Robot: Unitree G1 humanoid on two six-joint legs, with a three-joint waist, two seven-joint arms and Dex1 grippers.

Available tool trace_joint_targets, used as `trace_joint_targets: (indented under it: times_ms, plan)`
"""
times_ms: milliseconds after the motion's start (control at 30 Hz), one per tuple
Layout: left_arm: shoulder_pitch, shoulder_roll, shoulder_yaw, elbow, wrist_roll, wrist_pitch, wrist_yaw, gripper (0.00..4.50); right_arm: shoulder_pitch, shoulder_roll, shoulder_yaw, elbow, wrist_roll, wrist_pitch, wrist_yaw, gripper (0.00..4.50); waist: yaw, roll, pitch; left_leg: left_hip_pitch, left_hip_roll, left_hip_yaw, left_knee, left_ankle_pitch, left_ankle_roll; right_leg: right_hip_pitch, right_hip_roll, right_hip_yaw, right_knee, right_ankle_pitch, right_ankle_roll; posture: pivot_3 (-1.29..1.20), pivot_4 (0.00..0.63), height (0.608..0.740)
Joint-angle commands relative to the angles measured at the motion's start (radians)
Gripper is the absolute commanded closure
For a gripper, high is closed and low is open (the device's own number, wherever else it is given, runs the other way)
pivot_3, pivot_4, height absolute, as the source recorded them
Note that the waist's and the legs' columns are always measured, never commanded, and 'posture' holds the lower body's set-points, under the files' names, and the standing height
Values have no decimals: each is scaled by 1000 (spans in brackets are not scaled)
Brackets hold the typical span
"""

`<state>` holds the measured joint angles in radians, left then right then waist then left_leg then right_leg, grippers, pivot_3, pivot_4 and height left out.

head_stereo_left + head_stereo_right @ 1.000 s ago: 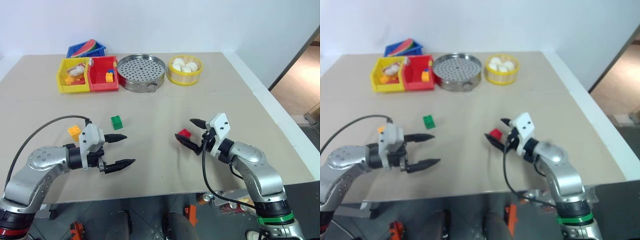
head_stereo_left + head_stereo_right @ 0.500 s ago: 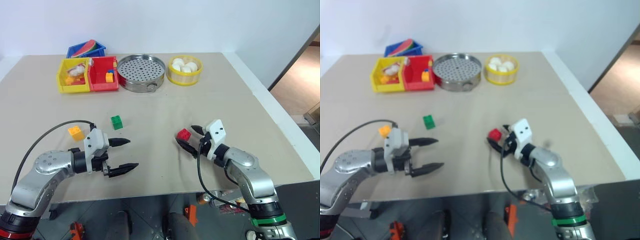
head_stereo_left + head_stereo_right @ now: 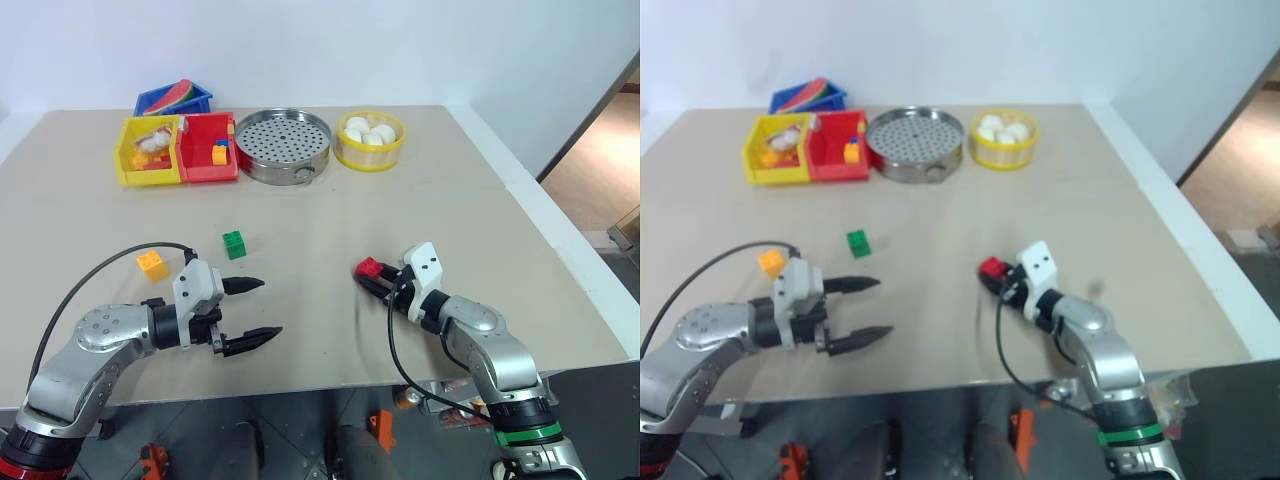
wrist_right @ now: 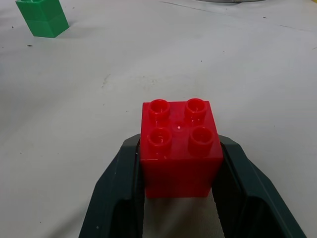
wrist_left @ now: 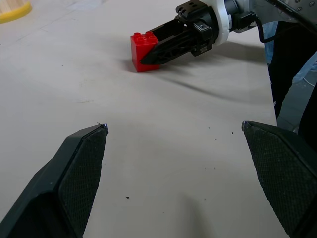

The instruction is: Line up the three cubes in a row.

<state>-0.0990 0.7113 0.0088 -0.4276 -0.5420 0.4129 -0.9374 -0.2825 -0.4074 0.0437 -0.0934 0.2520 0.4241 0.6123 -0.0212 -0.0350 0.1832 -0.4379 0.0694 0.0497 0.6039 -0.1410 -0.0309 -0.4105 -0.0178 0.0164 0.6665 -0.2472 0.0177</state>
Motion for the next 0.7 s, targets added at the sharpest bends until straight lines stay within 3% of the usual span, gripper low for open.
trace_joint_targets:
  times_ms: [33,167,333,500,700]
  plan:
    - [10,3,32,-23,6,-6,20,0,-71,-27,27,-9,10,-22,81,3246,-1,0,0,0,0,0,0,0,0,0,0,0,0,0,0,0,150,740]
    - [29,-6,67,-12,-9,3,52,0,-275,-46,80,104,41,-39,275,3246,-8,1,0,0,0,1,0,1,2,-2,1,2,0,2,-2,0,150,740]
    - [77,-6,102,-6,0,-2,80,0,-574,-7,198,447,-7,-194,576,3246,-11,0,0,1,1,1,0,2,3,-1,2,1,0,2,-4,0,150,740]
    - [96,-23,141,-30,-16,17,134,0,-673,29,272,736,-98,-380,725,3246,2,0,0,-1,0,0,0,1,3,-1,1,0,0,2,1,0,150,740]
    - [124,-38,157,-76,-25,45,185,0,-725,71,270,909,-138,-497,789,3246,-2,0,0,-2,-2,1,0,0,3,-2,-1,1,0,2,1,0,150,740]
